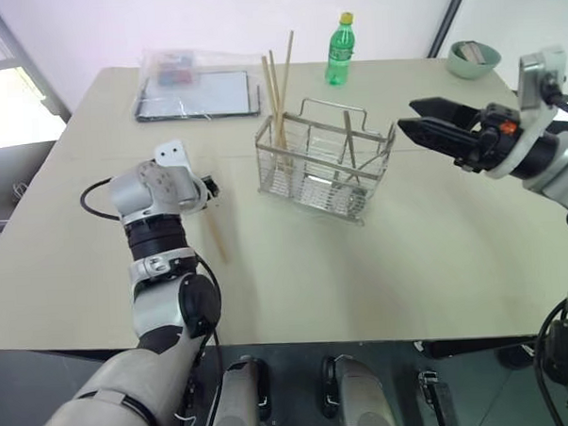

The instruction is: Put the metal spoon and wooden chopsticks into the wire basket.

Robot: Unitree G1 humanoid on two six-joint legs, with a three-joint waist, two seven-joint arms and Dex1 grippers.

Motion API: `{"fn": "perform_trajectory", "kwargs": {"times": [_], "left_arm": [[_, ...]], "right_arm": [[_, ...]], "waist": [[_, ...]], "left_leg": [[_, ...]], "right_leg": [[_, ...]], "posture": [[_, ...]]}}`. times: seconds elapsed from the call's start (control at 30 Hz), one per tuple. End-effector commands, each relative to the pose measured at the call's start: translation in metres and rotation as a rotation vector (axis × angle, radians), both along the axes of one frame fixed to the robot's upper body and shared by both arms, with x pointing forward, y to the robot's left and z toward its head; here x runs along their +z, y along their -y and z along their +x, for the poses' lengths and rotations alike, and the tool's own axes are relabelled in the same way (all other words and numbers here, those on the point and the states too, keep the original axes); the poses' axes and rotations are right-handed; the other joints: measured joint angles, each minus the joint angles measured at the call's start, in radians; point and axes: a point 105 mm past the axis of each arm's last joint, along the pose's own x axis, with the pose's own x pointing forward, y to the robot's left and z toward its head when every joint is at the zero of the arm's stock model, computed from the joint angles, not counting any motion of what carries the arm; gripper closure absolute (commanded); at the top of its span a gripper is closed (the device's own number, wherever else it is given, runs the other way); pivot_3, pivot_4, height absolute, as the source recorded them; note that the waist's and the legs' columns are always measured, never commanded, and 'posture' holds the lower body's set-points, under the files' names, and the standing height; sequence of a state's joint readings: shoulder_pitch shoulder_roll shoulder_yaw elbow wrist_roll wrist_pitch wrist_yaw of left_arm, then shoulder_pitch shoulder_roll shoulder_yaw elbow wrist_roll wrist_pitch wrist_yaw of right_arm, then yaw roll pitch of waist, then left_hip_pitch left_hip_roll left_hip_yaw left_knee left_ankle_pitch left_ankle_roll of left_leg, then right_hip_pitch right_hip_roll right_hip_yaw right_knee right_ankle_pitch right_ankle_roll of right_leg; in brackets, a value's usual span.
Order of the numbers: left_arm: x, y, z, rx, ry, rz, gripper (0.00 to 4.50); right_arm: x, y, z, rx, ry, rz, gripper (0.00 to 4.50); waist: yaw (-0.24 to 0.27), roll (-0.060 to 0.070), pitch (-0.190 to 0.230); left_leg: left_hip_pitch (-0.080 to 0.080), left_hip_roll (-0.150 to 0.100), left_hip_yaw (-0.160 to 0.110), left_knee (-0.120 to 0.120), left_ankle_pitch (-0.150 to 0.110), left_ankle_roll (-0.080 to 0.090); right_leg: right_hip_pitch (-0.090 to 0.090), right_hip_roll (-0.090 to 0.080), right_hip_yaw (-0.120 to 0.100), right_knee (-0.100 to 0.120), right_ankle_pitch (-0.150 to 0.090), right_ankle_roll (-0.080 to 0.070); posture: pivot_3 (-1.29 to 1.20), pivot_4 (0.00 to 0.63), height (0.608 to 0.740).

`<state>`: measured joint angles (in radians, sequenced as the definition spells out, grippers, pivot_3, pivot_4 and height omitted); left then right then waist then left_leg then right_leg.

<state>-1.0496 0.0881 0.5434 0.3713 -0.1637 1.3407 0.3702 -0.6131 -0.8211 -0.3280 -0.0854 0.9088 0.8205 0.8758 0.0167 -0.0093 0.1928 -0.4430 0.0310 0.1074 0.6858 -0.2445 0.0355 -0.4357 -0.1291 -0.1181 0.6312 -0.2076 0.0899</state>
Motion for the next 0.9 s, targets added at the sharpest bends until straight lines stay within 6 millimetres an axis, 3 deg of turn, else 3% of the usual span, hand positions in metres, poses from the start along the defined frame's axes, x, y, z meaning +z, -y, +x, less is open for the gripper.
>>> {"fn": "perform_trajectory", "kwargs": {"times": [0.03,0.13,0.23,0.33,0.53,0.63,0.7,0.8,0.9], "left_arm": [[0.001,0.009,0.004,-0.035,0.003,-0.01,2.94],[0.004,0.005,0.005,-0.027,0.015,-0.006,4.46],[0.013,-0.004,0.01,-0.004,0.063,0.019,4.46],[0.039,-0.022,0.021,0.039,0.21,0.071,4.46],[0.149,-0.049,0.039,0.13,0.775,-0.018,4.46],[0.228,-0.026,0.026,0.001,1.135,-0.282,4.46],[0.258,-0.008,0.015,-0.099,1.256,-0.371,4.46],[0.28,0.029,0.003,-0.259,1.322,-0.45,4.46],[0.282,0.061,-0.006,-0.392,1.332,-0.439,4.46]], "right_arm": [[0.014,0.002,-0.009,0.0,0.076,-0.014,1.02],[0.016,0.003,-0.01,0.003,0.081,-0.014,1.02],[0.017,0.004,-0.009,0.003,0.084,-0.016,1.02],[0.019,0.006,-0.01,0.006,0.088,-0.022,1.02],[0.022,0.009,-0.009,0.008,0.089,-0.035,1.02],[0.024,0.009,-0.008,0.009,0.085,-0.04,1.02],[0.025,0.009,-0.007,0.011,0.083,-0.041,1.02],[0.026,0.008,-0.007,0.012,0.084,-0.04,1.02],[0.027,0.008,-0.006,0.007,0.085,-0.034,1.02]], "waist": [[0.001,0.0,0.0],[0.001,0.0,0.0],[0.0,0.0,0.0],[-0.003,-0.001,0.001],[-0.002,-0.002,0.001],[0.003,-0.002,0.001],[0.004,-0.002,0.001],[0.003,-0.002,0.001],[0.0,-0.002,0.001]], "left_leg": [[0.0,0.0,0.0,0.0,0.0,0.0],[0.0,0.0,0.0,0.0,0.0,0.0],[0.0,0.0,0.0,0.0,0.0,0.0],[-0.001,0.0,0.0,0.0,0.0,0.0],[-0.004,0.0,0.001,-0.001,0.001,-0.002],[-0.005,-0.001,0.002,0.0,0.001,-0.002],[-0.006,-0.002,0.002,0.0,0.001,-0.002],[-0.006,-0.002,0.003,0.0,0.001,-0.002],[-0.006,-0.002,0.003,0.0,0.001,-0.002]], "right_leg": [[0.0,0.0,0.0,0.0,0.0,0.0],[0.0,-0.001,0.0,0.0,0.0,0.0],[0.0,-0.001,0.0,0.0,0.0,0.0],[-0.001,0.0,0.0,0.0,0.0,0.0],[-0.005,0.0,0.0,0.0,0.001,-0.001],[-0.005,-0.002,-0.001,-0.001,0.001,-0.001],[-0.004,-0.003,-0.001,-0.002,0.001,0.0],[-0.004,-0.004,-0.001,-0.003,0.001,0.0],[-0.004,-0.003,-0.001,-0.002,0.001,0.0]], "posture": [[0.0,0.15,0.707],[0.0,0.15,0.707],[0.0,0.15,0.707],[0.0,0.15,0.707],[0.0,0.15,0.707],[0.0,0.15,0.707],[0.0,0.15,0.707],[0.0,0.15,0.707],[0.0,0.15,0.707]]}}
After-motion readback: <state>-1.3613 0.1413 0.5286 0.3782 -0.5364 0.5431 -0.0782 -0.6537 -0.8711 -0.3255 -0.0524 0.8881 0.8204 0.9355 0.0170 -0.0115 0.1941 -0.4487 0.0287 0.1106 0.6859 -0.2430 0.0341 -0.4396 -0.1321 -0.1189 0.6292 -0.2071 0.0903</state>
